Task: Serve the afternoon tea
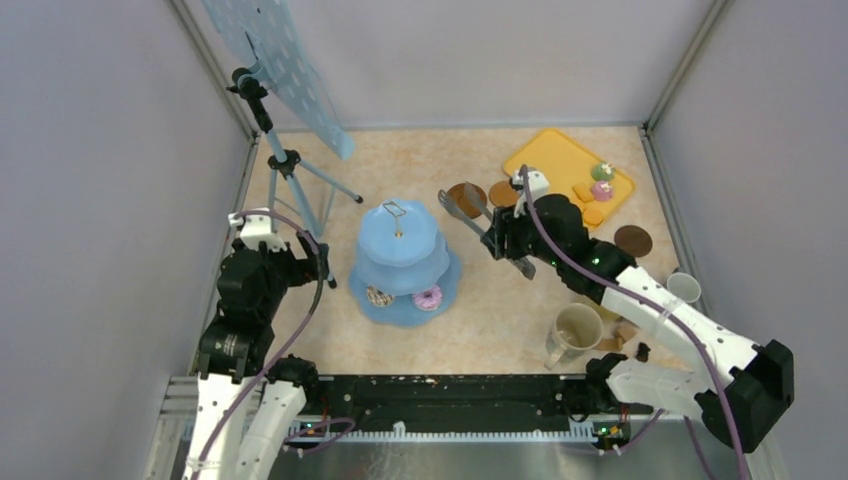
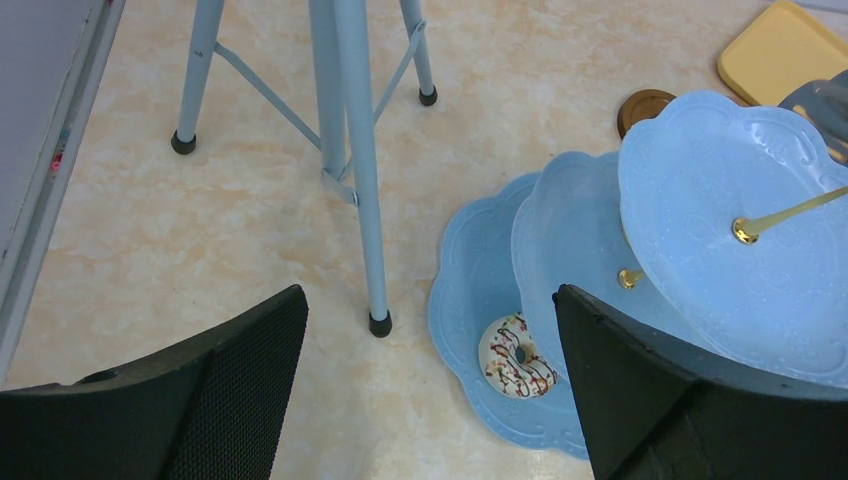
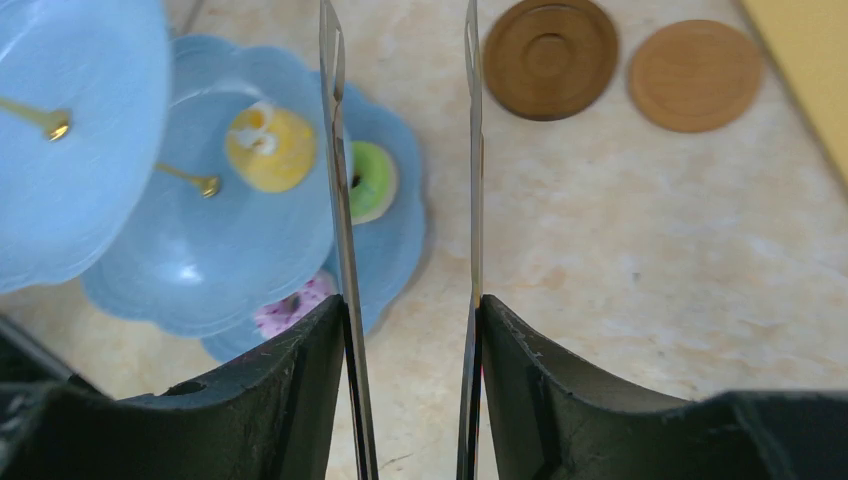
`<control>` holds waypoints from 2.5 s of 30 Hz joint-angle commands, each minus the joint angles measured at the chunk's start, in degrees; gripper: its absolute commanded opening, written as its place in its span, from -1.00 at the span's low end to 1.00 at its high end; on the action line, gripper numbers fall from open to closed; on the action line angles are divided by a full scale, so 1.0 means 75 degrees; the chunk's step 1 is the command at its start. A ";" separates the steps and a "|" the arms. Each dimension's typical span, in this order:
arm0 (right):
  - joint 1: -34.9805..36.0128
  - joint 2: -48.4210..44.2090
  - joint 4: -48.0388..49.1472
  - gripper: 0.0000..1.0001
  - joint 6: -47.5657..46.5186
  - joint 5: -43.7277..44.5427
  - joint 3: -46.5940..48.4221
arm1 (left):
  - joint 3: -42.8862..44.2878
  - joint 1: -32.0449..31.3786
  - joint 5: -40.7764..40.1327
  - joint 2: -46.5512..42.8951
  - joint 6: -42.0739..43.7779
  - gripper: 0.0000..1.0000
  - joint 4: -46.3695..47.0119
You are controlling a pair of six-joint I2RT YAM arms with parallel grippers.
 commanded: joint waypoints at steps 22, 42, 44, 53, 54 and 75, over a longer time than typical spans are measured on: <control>-0.5675 0.3767 -0.0508 0.03 -0.0382 0.1960 0.2302 | -0.0077 -0.1106 -0.0379 -0.0690 0.0080 0.97 0.0454; -0.5951 0.3785 -0.0373 0.01 -0.0571 0.1810 0.2250 | -0.0079 -0.1249 -0.0481 -0.0680 0.0068 0.98 0.0439; -0.6001 0.3959 -0.0355 0.00 -0.0534 0.1762 0.2304 | -0.0063 -0.1254 -0.0481 -0.0661 0.0070 0.98 0.0443; -0.6115 0.4373 -0.0194 -0.06 -0.0475 0.1439 0.2309 | -0.0062 -0.1209 -0.0469 -0.0659 0.0068 0.97 0.0436; -0.6114 0.4396 -0.0196 -0.10 -0.0473 0.1404 0.2314 | -0.0060 -0.1202 -0.0469 -0.0659 0.0068 0.97 0.0425; -0.6105 0.2523 -0.0222 -0.56 -0.0283 0.0149 0.1678 | 0.0023 -0.0867 -0.0369 -0.0576 0.0033 0.98 0.0355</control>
